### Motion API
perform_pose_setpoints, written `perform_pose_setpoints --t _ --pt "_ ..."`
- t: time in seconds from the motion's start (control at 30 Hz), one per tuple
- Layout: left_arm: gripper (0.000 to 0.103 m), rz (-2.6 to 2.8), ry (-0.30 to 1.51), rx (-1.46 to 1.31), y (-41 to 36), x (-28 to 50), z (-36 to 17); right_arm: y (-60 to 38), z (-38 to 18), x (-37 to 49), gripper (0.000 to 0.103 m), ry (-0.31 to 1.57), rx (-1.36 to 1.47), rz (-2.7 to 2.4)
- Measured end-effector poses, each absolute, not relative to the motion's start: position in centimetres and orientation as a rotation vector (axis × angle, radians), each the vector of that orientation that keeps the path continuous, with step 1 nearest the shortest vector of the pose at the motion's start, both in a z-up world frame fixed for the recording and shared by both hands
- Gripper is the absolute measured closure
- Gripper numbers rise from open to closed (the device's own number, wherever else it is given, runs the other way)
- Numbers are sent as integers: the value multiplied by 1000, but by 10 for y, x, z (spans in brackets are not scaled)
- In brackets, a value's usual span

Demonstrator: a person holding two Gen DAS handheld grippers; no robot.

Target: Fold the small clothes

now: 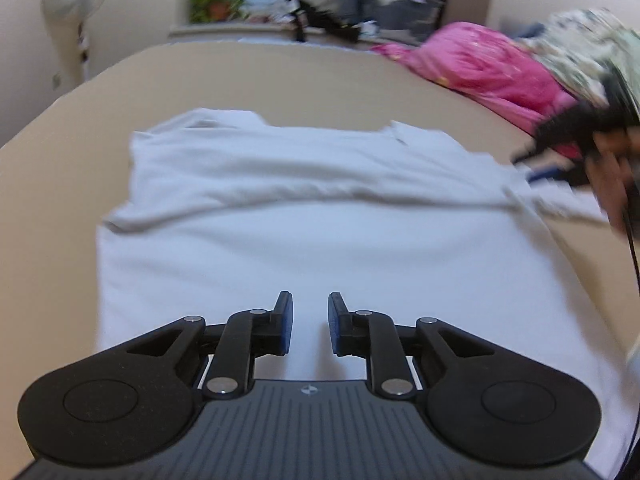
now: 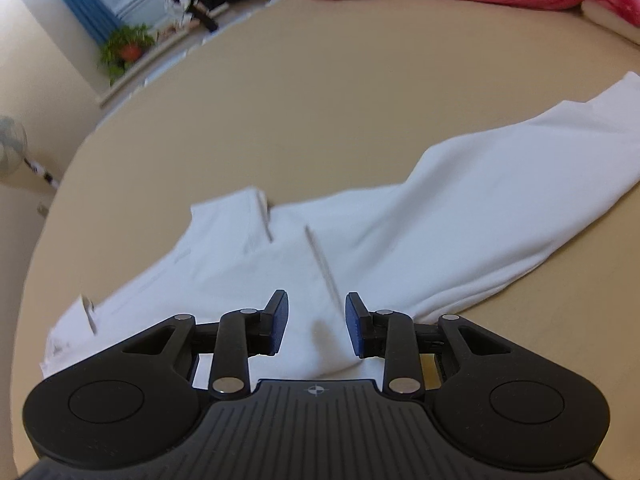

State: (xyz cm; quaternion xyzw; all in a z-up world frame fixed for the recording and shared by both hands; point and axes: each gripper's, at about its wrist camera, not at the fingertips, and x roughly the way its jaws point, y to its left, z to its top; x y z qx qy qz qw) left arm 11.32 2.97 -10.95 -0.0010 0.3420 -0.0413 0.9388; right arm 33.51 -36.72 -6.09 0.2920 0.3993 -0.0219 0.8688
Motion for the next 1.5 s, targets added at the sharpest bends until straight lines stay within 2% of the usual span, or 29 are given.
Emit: perform_pose_setpoints --t 0.1,0.37,0.63,0.87,1.13,1.33,1.37,1.47,1.5 --pt "82 -37 637 30 4 100 -133 -386 -56 327 70 812 640 -58" --pt "81 87 625 143 -19 56 -133 -469 -60 302 70 707 690 -128" --pt "76 117 714 83 -20 46 -119 -578 -108 280 70 668 849 -311" --pt "75 77 722 91 -16 39 -121 -650 -162 269 68 616 1028 -461" --pt "75 86 718 112 -17 33 -121 -678 -185 281 66 498 1152 -438" --pt "75 66 705 99 -12 31 -123 -677 -181 287 69 468 1106 -495" --pt "75 62 700 95 -11 31 -124 -675 -179 289 70 468 1084 -507" --pt "75 51 692 77 -6 30 -126 -667 -168 289 97 443 1017 -557" --pt "75 47 692 71 -4 32 -126 -664 -164 289 99 428 1002 -568"
